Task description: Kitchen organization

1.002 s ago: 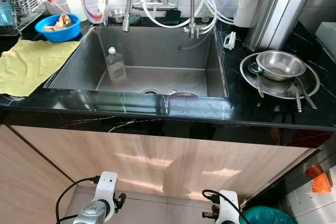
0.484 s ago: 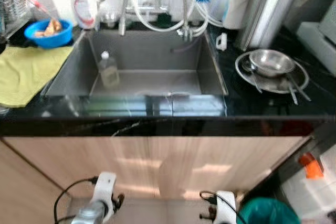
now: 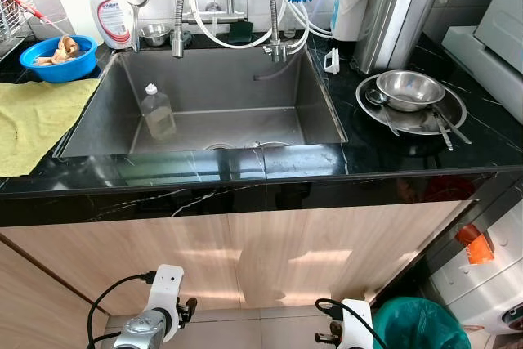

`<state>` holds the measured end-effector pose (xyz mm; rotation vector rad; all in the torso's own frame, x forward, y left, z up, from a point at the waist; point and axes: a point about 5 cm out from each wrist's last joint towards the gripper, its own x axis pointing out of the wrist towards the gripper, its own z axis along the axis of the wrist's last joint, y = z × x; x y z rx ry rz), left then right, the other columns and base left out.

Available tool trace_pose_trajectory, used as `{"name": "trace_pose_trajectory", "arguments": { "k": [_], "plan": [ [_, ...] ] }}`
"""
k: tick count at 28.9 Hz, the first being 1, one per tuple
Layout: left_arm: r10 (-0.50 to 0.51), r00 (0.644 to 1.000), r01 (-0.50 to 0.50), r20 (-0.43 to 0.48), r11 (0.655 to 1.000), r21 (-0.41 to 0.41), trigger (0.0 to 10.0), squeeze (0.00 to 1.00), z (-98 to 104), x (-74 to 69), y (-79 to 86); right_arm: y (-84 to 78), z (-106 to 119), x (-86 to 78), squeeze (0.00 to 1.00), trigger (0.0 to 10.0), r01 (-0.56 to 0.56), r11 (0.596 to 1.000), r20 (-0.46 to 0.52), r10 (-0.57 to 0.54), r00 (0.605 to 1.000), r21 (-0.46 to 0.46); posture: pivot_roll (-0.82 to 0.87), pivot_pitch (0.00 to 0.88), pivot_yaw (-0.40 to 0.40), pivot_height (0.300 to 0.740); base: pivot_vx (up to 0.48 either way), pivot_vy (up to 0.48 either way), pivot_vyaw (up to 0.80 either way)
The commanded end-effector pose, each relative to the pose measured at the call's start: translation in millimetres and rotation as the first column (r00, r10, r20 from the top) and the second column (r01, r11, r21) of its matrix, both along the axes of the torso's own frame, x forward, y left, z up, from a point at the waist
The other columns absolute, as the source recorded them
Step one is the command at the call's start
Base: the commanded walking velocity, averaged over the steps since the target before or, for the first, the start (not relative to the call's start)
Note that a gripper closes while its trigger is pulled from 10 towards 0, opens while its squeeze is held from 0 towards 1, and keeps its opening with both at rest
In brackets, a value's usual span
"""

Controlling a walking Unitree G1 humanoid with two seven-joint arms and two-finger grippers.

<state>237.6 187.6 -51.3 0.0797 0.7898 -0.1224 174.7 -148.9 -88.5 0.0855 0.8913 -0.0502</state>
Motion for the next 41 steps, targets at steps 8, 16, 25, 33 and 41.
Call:
{"name": "trace_pose_trajectory", "arguments": {
  "k": [8,16,25,33,41],
  "plan": [
    [0.010,1.000,-0.010,-0.014,1.000,0.003,10.0,0.00,-1.7,-2.5,1.9,0.1,-1.6,-3.4,0.00,10.0,0.012,1.000,-0.010,-0.012,1.000,0.014,-0.07,0.000,0.050,0.740,0.000,0.402,-0.32],
    [0.000,1.000,0.000,0.001,1.000,0.009,10.0,0.00,-0.5,-1.0,1.2,0.1,-1.1,-2.9,0.00,10.0,0.008,1.000,-0.003,-0.007,1.000,0.010,-0.07,0.000,0.051,0.740,0.000,0.060,-0.09],
    [-0.013,1.000,0.013,-0.006,1.000,0.005,10.0,0.00,-0.9,-0.9,-1.4,0.2,-1.2,-2.9,0.00,10.0,0.005,1.000,-0.003,-0.004,1.000,0.010,-0.06,0.000,0.050,0.740,0.000,0.000,0.00],
    [-0.026,1.000,0.026,-0.011,1.000,0.010,10.0,0.00,-1.8,-1.7,-3.7,0.4,-1.0,-2.4,0.00,10.0,0.001,1.000,-0.003,-0.001,1.000,0.010,-0.06,0.000,0.052,0.740,0.000,0.000,0.00],
    [-0.030,0.999,0.030,-0.013,0.999,0.014,10.0,0.00,-2.1,-2.1,-3.9,0.4,-0.9,-2.3,0.00,10.0,-0.004,1.000,-0.003,0.004,1.000,0.009,-0.06,0.000,0.052,0.740,0.306,0.000,0.00]
  ]
}}
